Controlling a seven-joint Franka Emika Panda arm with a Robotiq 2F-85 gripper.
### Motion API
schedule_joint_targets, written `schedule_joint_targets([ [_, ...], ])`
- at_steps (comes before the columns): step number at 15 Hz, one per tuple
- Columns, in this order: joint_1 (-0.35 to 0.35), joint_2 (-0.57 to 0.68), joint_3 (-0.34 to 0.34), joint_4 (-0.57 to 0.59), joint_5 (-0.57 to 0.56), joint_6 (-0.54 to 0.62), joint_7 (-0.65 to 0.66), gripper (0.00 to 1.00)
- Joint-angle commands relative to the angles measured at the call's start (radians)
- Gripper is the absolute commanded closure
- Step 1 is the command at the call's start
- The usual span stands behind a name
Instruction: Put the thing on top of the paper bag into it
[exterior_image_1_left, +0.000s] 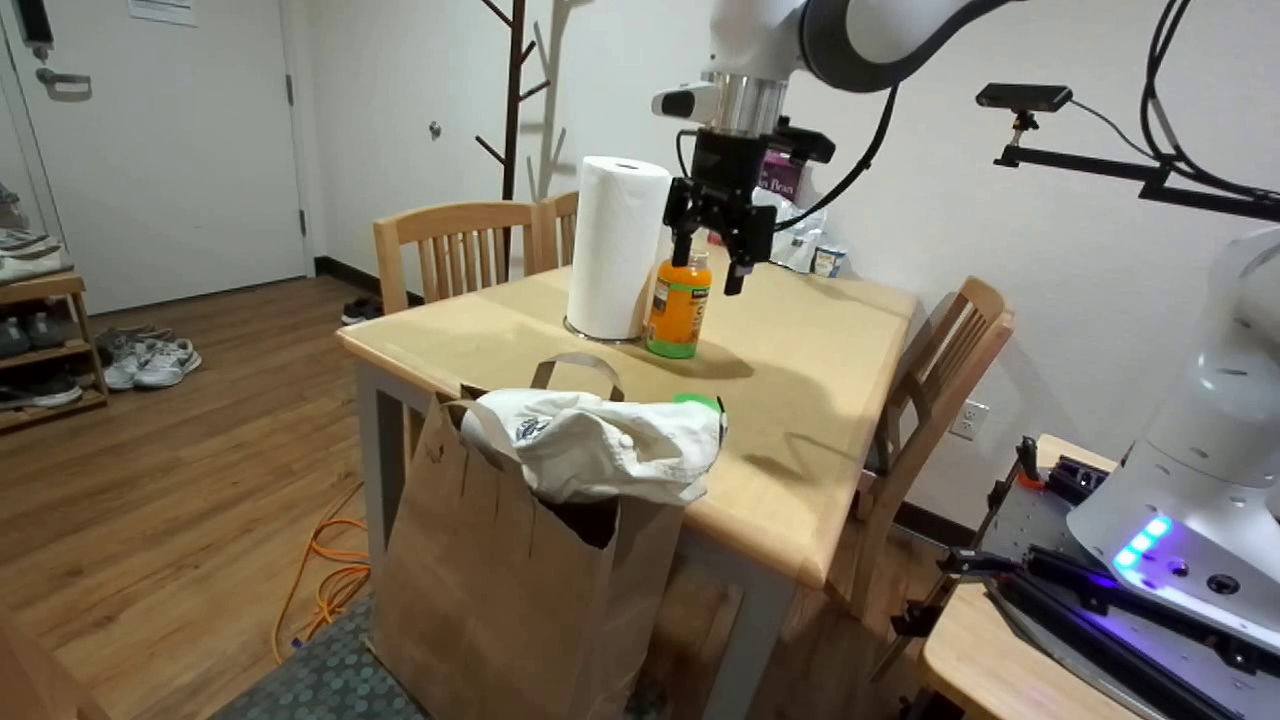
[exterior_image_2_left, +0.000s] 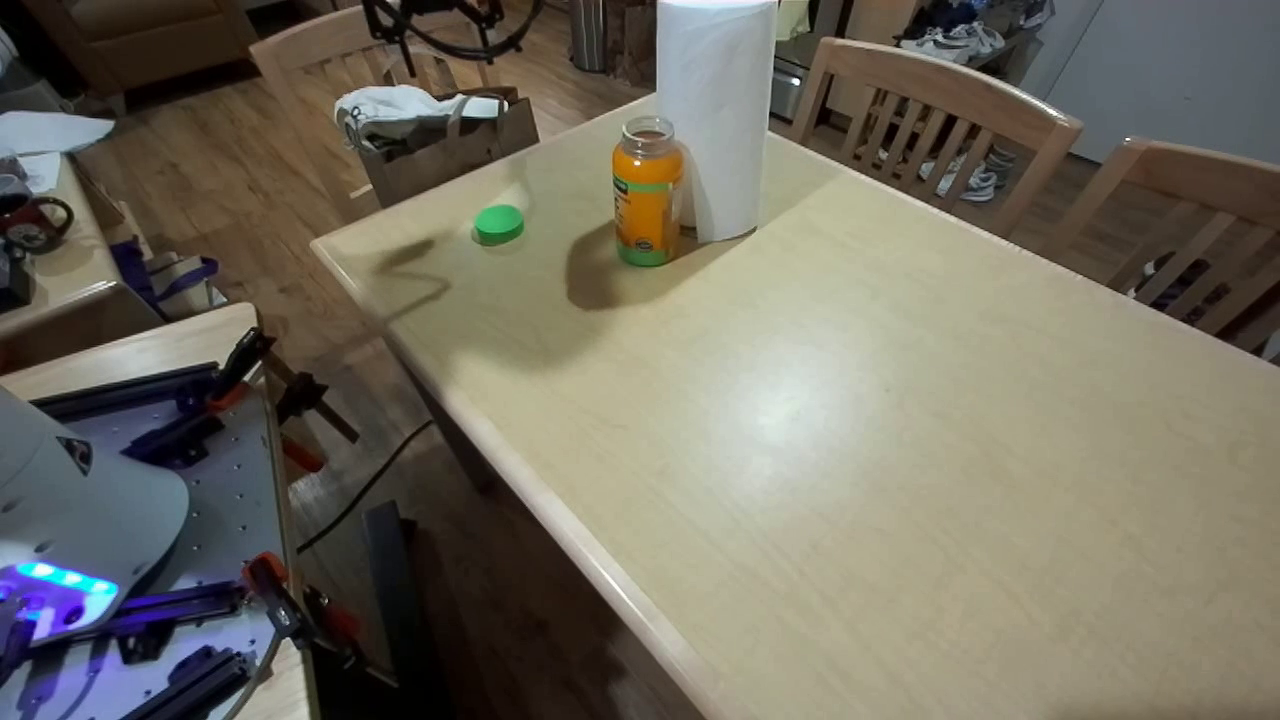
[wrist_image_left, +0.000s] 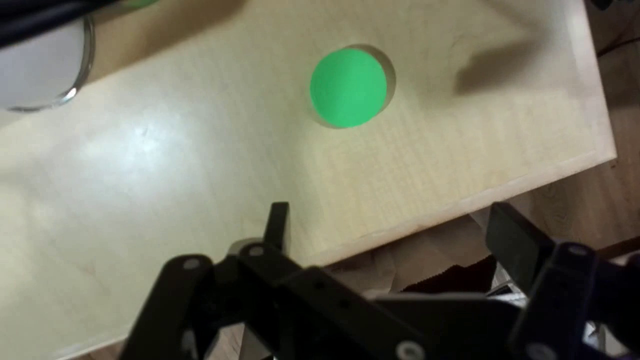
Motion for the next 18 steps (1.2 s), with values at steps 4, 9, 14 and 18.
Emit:
schedule_joint_targets([
  [4, -0.022, 0.171, 0.073, 0.135, 0.188, 0.114, -0.323, 0.00],
  [9, -0.009, 0.322, 0.162, 0.309, 0.291, 0.014, -0.480, 0.00],
  [14, 0.026, 0.452, 0.178, 0.449, 0.331, -0.106, -0.474, 0.00],
  [18, 0.063, 0.481, 0.147, 0.436, 0.294, -0.036, -0.411, 0.00],
])
